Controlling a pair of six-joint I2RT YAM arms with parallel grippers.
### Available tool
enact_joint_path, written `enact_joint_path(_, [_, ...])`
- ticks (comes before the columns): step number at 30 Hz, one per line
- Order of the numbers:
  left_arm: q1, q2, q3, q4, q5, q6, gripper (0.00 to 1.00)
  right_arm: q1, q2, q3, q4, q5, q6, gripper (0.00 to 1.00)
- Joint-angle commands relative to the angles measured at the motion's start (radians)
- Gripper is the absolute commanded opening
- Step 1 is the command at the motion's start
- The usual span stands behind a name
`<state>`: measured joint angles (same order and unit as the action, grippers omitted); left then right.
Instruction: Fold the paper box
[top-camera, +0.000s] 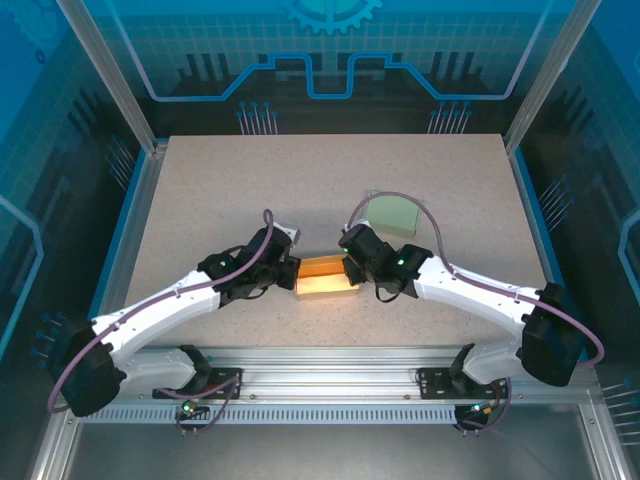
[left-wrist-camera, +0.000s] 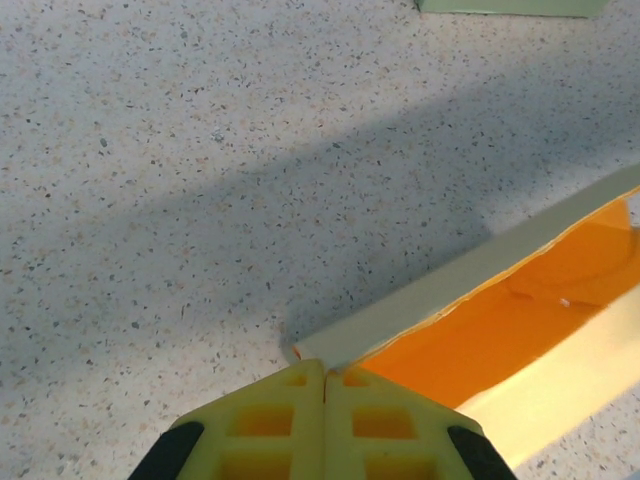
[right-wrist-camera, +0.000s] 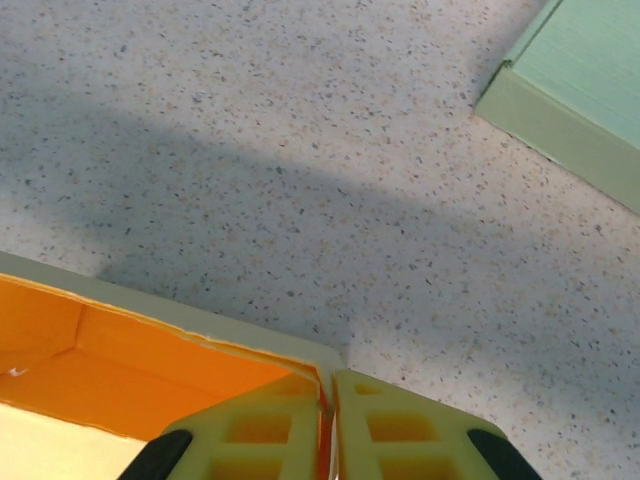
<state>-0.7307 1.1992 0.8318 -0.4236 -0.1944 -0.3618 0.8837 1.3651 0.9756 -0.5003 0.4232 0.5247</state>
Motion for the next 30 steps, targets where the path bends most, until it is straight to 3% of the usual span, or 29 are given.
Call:
enact_joint_path(1, [0.001,0.031,0.050,0.055,0.024,-0.011,0.04,0.014,-0.015,-0.015,0.005,0.010,0.029,0.12])
enact_joint_path(8, [0.003,0.060,0.067,0.062,0.033,-0.025,0.09,0.009,0.007,-0.010,0.012,0.007,0.036,0.12])
enact_joint_path(23, [0.031,0.080,0.123,-0.031,0.203,-0.130,0.10,0.004,0.037,-0.004,0.023,0.006,0.036,0.12])
enact_joint_path(25, [0.031,0.078,0.128,-0.036,0.220,-0.130,0.21,0.004,0.035,-0.007,0.023,0.007,0.038,0.12])
enact_joint_path(28, [0.031,0.073,0.123,-0.046,0.212,-0.120,0.28,0.002,0.030,-0.011,0.025,0.008,0.038,0.12])
enact_joint_path(30, [0.030,0.070,0.118,-0.054,0.210,-0.106,0.42,0.001,0.029,-0.011,0.025,0.007,0.038,0.12])
